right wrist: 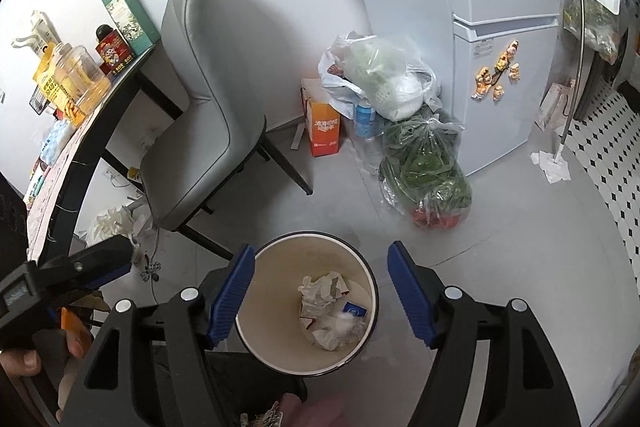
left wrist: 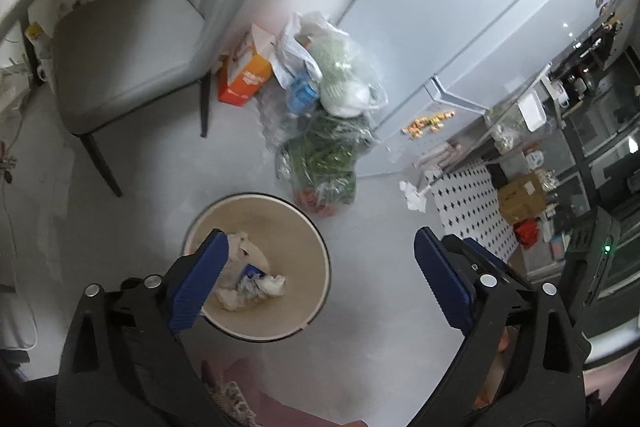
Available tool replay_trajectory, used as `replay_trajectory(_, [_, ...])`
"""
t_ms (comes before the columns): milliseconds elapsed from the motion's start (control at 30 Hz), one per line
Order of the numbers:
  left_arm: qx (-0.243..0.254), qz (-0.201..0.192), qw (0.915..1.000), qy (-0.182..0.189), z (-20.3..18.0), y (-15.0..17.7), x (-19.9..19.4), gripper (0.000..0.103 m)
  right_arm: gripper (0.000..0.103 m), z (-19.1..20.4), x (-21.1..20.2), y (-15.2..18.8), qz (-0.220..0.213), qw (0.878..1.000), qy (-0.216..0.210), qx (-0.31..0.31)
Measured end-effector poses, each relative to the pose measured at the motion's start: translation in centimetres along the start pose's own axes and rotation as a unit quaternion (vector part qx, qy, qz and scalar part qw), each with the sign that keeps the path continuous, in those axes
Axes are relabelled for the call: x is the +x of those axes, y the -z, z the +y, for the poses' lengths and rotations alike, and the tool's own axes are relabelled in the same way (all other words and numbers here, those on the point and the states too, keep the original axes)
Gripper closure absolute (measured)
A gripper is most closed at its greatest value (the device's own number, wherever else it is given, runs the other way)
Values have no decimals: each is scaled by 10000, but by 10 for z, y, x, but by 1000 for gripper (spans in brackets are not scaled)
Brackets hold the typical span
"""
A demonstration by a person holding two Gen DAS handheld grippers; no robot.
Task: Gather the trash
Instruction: 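Move both open tools back over the table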
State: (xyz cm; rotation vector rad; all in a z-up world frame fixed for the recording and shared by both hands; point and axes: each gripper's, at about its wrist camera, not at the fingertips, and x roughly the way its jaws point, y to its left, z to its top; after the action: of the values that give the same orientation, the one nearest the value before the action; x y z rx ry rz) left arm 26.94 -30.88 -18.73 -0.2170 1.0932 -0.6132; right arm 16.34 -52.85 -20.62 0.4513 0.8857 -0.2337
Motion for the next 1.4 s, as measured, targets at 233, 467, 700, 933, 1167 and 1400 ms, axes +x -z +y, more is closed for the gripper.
replay_trajectory(233, [-201, -601, 9975, -301, 29, -10, -60, 7, 31, 40, -7, 0, -19, 9994, -171, -292])
replay_trajectory(467, [-467, -1234, 9897, -546, 56, -17, -121, 6, 19, 98, -25, -2, -193, 9965, -422, -691])
replay_trajectory(700, [-651, -1732, 9794, -813, 88, -5, -181, 6, 13, 159, -42, 6, -286, 9914, -701, -1070])
replay_trajectory(933, [-913, -2062, 9681, -1096, 128, 18, -227, 6, 13, 222, -52, 28, -240, 9832, -983, -1519])
replay_trajectory(1167, [-1216, -2220, 9584, -1323, 166, 43, -265, 6, 13, 277, -56, 52, -182, 9754, -1203, -1840])
replay_trajectory(1400, [-1530, -2448, 9453, -1519, 197, 64, -295, 6, 13, 318, -61, 70, -148, 9671, -1342, -2156])
